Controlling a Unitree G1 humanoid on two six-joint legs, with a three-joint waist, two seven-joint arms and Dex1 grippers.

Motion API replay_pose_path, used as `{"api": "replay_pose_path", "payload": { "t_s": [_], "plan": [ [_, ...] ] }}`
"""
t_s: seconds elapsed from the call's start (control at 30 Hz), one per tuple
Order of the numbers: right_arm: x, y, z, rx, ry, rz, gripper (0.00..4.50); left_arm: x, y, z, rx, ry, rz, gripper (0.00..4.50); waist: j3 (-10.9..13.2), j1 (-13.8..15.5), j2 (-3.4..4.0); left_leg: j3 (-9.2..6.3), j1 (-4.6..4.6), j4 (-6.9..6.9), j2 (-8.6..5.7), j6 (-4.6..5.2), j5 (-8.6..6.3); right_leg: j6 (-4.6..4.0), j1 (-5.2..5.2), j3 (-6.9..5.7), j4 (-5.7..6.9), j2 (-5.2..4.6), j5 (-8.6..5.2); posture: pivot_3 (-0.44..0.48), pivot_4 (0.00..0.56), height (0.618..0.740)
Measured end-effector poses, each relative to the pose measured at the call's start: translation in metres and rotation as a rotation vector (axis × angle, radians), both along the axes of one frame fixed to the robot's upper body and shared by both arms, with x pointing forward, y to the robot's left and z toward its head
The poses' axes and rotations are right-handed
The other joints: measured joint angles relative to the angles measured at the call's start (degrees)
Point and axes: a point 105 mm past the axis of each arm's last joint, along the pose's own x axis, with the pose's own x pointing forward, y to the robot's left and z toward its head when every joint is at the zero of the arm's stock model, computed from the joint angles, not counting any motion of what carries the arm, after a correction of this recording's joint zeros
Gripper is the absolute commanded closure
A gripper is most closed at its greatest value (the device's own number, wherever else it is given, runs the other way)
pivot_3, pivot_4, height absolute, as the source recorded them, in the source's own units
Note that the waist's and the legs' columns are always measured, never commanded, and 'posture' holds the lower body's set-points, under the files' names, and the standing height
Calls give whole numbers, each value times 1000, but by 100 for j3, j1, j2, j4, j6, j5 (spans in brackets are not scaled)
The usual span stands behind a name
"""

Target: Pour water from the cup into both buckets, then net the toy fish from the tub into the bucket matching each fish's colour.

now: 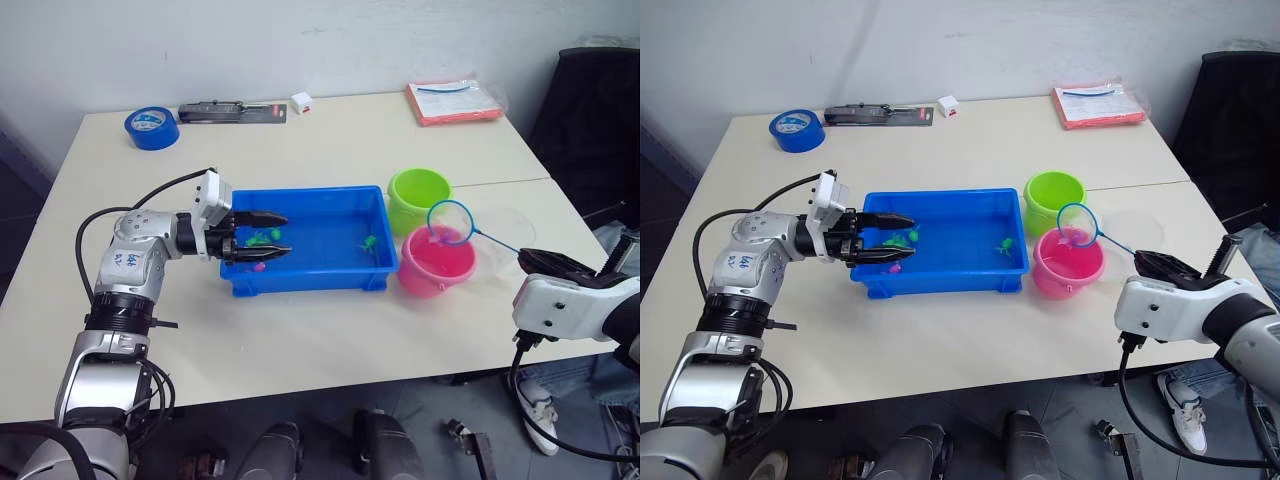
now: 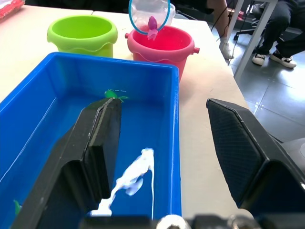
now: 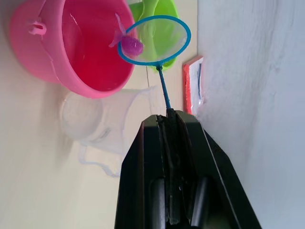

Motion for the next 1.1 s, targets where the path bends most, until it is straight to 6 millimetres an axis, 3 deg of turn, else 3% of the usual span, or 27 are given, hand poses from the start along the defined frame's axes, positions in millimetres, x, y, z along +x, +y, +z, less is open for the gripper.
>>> {"api": "replay_pose_path", "payload": {
  "t_s": [1.1],
  "plan": [
    [-2,-4,-10,-296,-187,154,3720,-5,2,-8,-5,10,22,1399,-1,-12,1,8,7,4,-2,0,0,0,-1,5,37,2,0,0,150,740]
  ]
}}
